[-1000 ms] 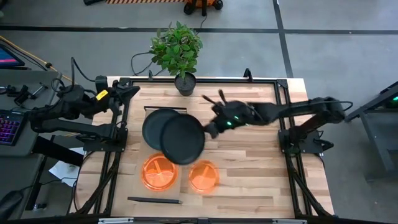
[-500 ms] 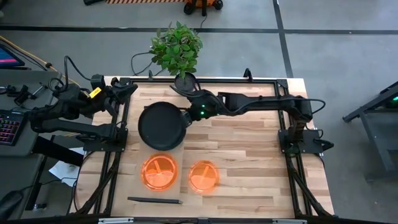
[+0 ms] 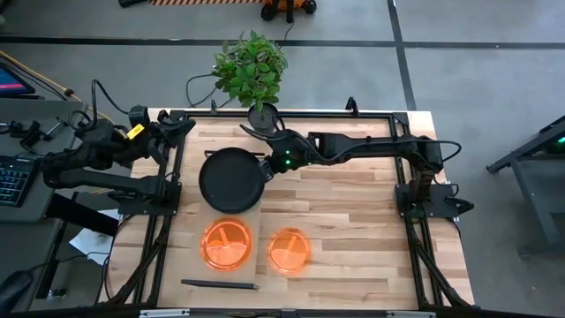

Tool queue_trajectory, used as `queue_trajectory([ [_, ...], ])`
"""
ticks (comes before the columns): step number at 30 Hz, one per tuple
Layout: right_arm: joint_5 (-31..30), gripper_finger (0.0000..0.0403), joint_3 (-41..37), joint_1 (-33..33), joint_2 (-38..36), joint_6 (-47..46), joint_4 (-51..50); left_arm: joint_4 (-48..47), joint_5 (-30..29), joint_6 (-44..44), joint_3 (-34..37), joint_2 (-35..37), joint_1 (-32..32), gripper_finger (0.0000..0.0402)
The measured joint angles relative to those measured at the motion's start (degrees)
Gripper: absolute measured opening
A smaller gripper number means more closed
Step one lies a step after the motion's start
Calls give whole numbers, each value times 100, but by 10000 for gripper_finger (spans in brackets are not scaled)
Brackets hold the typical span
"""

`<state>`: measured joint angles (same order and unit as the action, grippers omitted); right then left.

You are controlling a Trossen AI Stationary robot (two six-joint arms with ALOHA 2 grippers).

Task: Place and stack plates onto a shelf
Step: Stack the black plate on top of the black plate on the shelf, then stack the orange plate on top of the orange plate on the shelf

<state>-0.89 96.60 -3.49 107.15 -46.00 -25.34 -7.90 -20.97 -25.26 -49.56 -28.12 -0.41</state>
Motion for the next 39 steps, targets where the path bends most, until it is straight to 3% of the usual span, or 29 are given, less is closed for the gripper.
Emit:
queue_trajectory([
  [8,35,121,34,0,0,353,62,0,0,-2,0,0,-1,0],
  [14,571,189,342,-96,-86,915,-538,-2,-1,-2,0,0,-1,0],
  [18,643,208,382,-85,-250,1238,-1412,-26,-7,-2,0,0,-1,0],
  [24,673,211,342,434,-457,1843,-3608,-174,-9,-9,0,-2,-1,0],
  [27,932,211,-179,788,-594,1768,-3724,-192,-21,-7,0,-2,-1,0],
  [31,1420,211,-1692,1258,-1015,975,-2709,-192,-24,-7,0,0,-1,0],
  [34,1487,211,-3004,1612,-1385,-200,-1280,-190,-24,-7,0,0,0,0],
  [39,954,211,-4661,2217,-1558,-2744,1535,-191,-24,-7,0,0,0,0],
])
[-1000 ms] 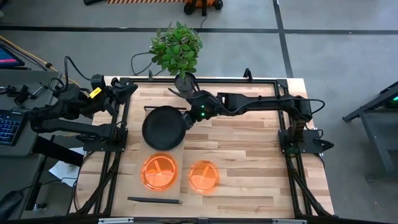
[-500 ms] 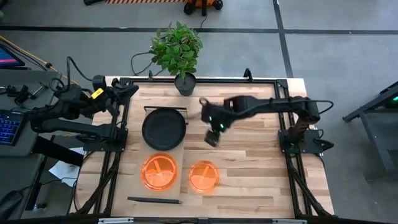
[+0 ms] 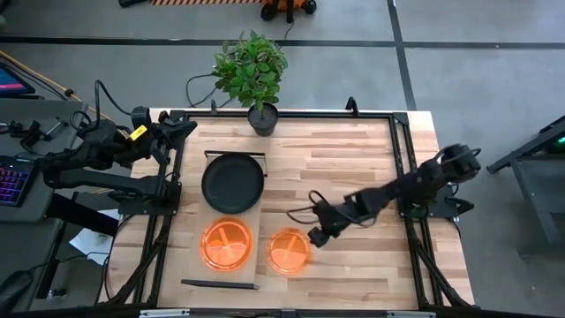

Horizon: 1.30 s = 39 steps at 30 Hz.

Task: Place and stack plates onto a shelf
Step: Stack the orange plate on top of the orange plate on the shelf

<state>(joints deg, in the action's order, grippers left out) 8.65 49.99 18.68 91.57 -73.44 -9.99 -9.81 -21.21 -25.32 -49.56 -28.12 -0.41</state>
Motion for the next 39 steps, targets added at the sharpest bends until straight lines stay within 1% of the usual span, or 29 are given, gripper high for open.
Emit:
queue_trajectory([
  [2,-461,211,-309,205,166,-813,783,3,-2,0,0,0,-1,0],
  [3,-647,211,-397,296,264,-1067,941,-1,-2,0,0,-2,0,0],
  [7,-1078,211,-364,459,690,-1627,1023,-9,-7,0,0,-2,-2,0],
  [13,-1203,210,111,452,1224,-1658,968,-36,-33,0,0,-2,0,0],
  [18,-1275,210,390,422,1461,-1671,705,-90,-36,0,0,0,0,0],
  [20,-1286,203,415,407,1497,-1675,654,-111,-39,0,0,0,0,0],
  [21,-1305,195,414,399,1514,-1679,642,-111,-39,0,0,-2,0,0],
  [23,-1312,165,416,373,1544,-1769,569,-111,-42,0,0,0,0,0],
  [25,-1313,117,408,365,1555,-1778,455,-111,-42,0,0,-1,-1,0],
  [27,-1337,53,349,365,1555,-1772,469,-111,-43,0,0,0,-1,0],
  [28,-1353,27,304,365,1533,-1716,522,-112,-43,0,0,-1,0,0],
  [29,-1350,15,251,365,1505,-1603,618,-111,-42,0,0,0,-1,0],
  [32,-1236,17,32,343,1308,-1399,962,-113,-42,0,0,0,0,0],
  [34,-1287,5,-225,335,1089,-1352,1111,-126,-42,2,0,0,0,0],
  [36,-1329,4,-602,308,757,-1389,1389,-155,-43,3,0,0,0,0],
  [39,-1323,1,-1278,287,119,-1511,2138,-209,-44,2,0,0,0,0],
])
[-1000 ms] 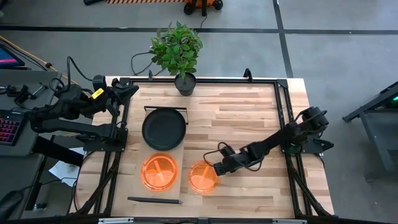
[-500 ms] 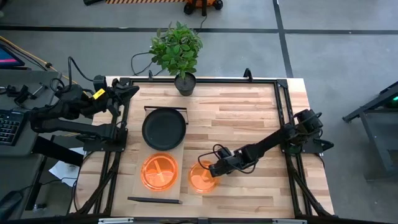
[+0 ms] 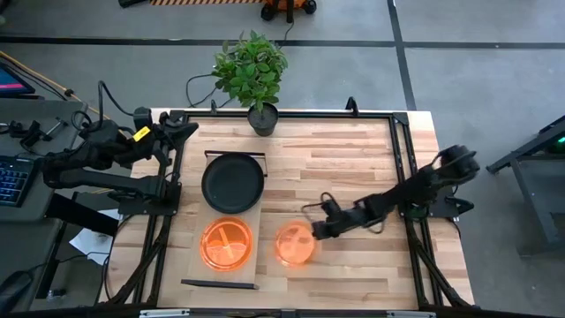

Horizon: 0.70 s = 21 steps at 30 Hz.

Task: Place and stack plates onto a shelf
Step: Stack the orange plate on top of the orange plate on the shelf

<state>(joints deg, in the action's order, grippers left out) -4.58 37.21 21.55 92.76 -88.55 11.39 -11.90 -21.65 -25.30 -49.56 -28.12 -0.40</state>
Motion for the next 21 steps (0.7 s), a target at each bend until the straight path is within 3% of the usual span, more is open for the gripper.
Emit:
queue_trajectory([
  [6,5,0,-1041,-27,-1438,-38,648,-47,2,-1,0,-1,-1,0],
  [10,-218,0,-1131,-47,-2123,95,650,-45,2,-3,0,-2,-1,0],
  [15,-324,0,-443,-193,-2211,781,542,-37,2,-4,0,-2,-2,0],
  [21,-339,0,1175,-497,-1476,1855,-360,-33,-11,-2,0,-2,-1,0],
])
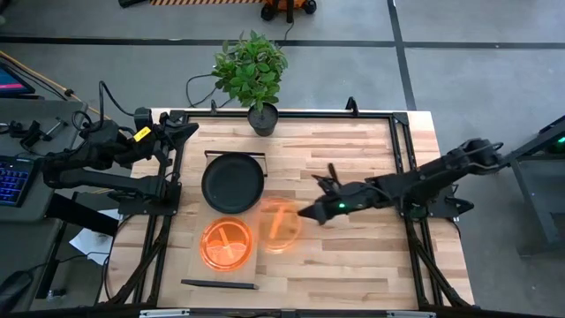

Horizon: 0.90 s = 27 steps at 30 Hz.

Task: Place and stack plates onto a shelf
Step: Stack the orange plate on top of the orange plate on the shelf

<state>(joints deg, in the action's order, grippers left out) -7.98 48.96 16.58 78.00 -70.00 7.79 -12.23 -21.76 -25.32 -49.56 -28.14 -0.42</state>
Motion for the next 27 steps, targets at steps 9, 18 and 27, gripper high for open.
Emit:
queue_trajectory([
  [9,419,0,2510,-164,1786,1042,-1140,0,4,0,0,2,1,0],
  [18,354,0,3996,-157,3093,574,-1850,-4,9,0,0,0,-1,0],
  [27,207,0,4709,-116,3682,384,-1830,-32,17,2,0,0,-1,0],
])
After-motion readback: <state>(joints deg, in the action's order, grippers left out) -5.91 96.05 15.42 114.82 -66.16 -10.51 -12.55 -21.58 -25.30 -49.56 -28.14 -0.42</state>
